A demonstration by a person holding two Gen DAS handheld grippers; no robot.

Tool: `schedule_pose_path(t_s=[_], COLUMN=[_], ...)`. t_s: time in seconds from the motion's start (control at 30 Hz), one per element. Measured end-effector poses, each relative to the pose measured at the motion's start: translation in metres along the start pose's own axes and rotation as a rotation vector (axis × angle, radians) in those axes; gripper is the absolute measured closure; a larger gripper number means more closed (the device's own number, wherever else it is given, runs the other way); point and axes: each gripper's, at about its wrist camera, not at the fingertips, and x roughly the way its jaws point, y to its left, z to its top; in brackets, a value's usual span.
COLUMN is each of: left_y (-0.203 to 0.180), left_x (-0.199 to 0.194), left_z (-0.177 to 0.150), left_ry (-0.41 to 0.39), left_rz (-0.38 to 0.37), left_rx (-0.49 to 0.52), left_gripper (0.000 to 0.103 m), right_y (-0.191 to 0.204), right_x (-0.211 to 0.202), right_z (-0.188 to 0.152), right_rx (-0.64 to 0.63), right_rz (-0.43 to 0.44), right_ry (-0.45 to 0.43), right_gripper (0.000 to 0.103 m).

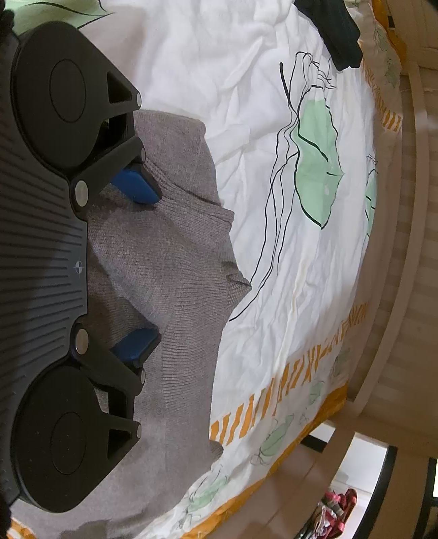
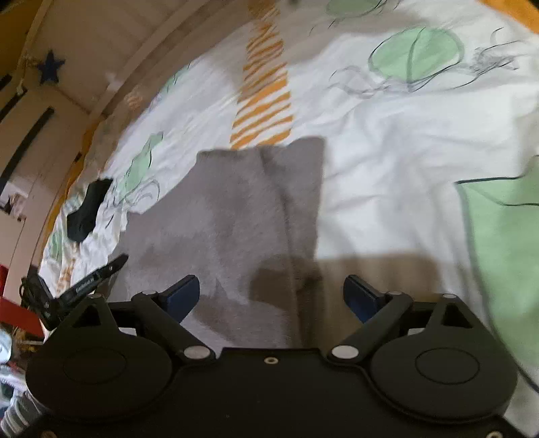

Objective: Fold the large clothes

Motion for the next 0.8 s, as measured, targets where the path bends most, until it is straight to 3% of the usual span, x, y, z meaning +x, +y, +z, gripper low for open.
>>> schedule_pose_path(t_s=[0.07,0.27,0.43,0.5,0.53,0.57,0.7,0.8], left_y=[0.000,-0.007,-0.009,-0.012,-0.015,-0.018,-0.043,-0.077], left_x=[0.001,0.004,0.007,0.002,-0.004,-0.013,-0.051,-0.073], left_z=[0.000,0.002,0.014,0.021,0.025,0.028,0.036,0.031], left_ry=[0.003,0.024,0.097,0.116,0.100,0.068,-0.052,-0.118], left_rz=[0.001,-0.030,-0.036,-0.017,0.001,0.004,-0.032,-0.055], left_rx=[0.004,0.055,0.063,0.049,0.035,0.017,-0.052,-0.030], left_gripper=[0.019,0.002,0.002,0.012,0.026,0.031,0.033,0.043], right_y=[-0.001,-0.004,-0.017,-0.017,-0.016,-0.014,-0.012,-0.012], right_x=[0.015,0.041,0.038,0.038,0.038,0.038,0.040,0.040], right_z=[0.005,0.013,0.013,0.014,0.013,0.013,0.013,0.014], right_rx=[0.015,0.043,0.088,0.086,0.079,0.071,0.054,0.056], right_rz=[0.045,0.160,0.242,0.243,0.239,0.233,0.222,0.220], right_ry=[0.018,-0.054,-0.077,-0.077,-0.077,-0.076,-0.076,-0.073], right_gripper=[0.000,0.000,0.000,0.000,0.000,0.000,0.000,0.000])
